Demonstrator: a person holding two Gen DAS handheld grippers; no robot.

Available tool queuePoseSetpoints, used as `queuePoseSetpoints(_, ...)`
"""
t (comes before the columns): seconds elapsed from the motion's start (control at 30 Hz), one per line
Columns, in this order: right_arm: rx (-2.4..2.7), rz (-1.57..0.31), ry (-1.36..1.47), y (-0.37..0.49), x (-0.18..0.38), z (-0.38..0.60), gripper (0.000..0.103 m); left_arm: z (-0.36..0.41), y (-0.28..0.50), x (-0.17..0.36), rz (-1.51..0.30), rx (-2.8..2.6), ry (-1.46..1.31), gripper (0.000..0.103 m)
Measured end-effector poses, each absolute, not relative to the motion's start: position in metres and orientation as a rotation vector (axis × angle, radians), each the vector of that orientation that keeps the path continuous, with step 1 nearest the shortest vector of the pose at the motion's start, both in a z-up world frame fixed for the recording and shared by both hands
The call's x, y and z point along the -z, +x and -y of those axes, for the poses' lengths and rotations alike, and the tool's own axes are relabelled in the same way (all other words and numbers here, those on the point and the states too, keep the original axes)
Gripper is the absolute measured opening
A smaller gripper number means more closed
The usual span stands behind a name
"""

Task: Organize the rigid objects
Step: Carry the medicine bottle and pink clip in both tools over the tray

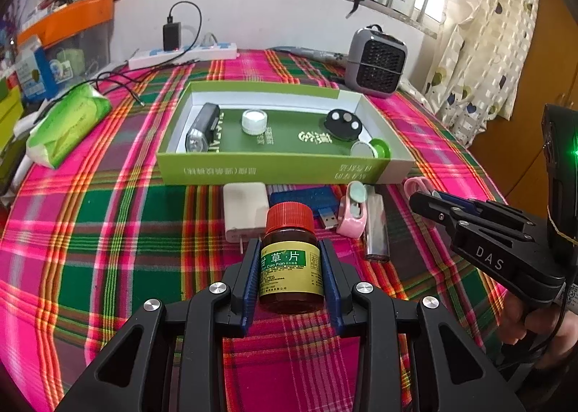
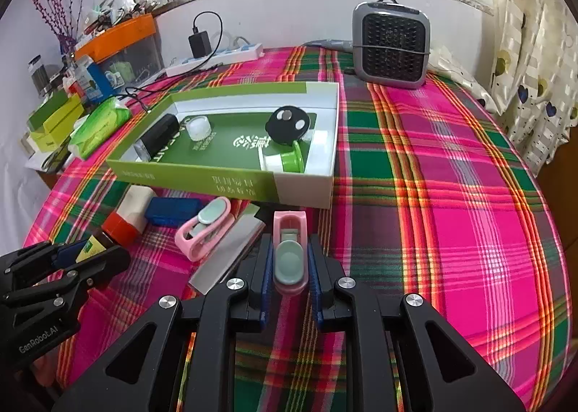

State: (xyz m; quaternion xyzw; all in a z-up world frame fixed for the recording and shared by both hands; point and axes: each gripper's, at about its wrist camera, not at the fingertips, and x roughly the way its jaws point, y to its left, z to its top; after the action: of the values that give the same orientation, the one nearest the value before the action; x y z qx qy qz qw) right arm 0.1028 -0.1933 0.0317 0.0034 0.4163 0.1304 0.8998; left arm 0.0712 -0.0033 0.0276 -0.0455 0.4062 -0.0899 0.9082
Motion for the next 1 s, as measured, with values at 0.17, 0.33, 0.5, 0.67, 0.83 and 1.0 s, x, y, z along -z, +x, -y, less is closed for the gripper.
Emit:
queuePoseSetpoints(0.17, -0.269, -0.844, 0.005, 0.103, -0.040, 0.195, 0.019, 0.004, 0.073, -0.036, -0.823, 0.186, -0.087, 0.031)
queuePoseSetpoints(0.33, -0.269, -0.829, 0.000, 0.106, -0.048, 0.196, 0.019, 0.005, 0.078, -0.045, -0.806, 0.189, -0.077, 0.031)
queuePoseSetpoints(0.5, -0.272, -0.814, -0.005, 0.111, -0.056, 0.195, 0.019, 0.006, 0.086, -0.054, -0.787, 0.188, -0.063, 0.031)
queuePoseSetpoints(0.67, -0.275, -0.800, -0.018, 0.120, -0.064, 0.193, 0.019, 0.006, 0.098, -0.064, -0.766, 0.187, -0.052, 0.031)
queuePoseSetpoints(0.83, -0.287, -0.778, -0.035, 0.131, -0.075, 0.189, 0.019, 0.002, 0.116, -0.071, -0.756, 0.183, -0.045, 0.031)
queuePoseSetpoints(1.0, -0.303, -0.760, -0.053, 0.146, -0.084, 0.185, 0.019, -0.003, 0.132, -0.074, -0.752, 0.174, -0.040, 0.031)
